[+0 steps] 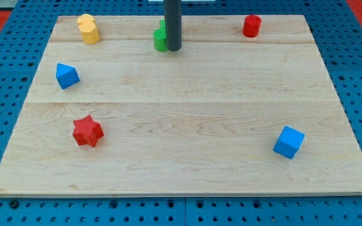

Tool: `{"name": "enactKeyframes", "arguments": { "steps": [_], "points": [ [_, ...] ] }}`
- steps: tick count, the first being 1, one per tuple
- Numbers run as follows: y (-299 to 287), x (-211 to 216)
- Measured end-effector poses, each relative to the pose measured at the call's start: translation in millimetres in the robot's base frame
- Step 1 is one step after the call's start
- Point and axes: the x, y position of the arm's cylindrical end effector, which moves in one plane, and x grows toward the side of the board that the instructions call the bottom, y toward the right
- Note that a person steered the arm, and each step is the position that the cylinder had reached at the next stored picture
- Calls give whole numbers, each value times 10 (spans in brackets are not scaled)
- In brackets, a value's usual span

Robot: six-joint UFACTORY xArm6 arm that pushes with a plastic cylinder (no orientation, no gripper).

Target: Move red star a bit up

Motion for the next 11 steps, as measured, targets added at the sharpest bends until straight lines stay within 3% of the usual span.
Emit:
{"name": "enactKeyframes", "arguments": {
  "steps": [2, 4, 6, 7, 9, 11],
  "points": [
    [18, 178],
    [16, 1022],
    [-244, 2320],
    [-938, 2761],
    [-1602, 2302],
    [-1540, 2065]
  ]
}}
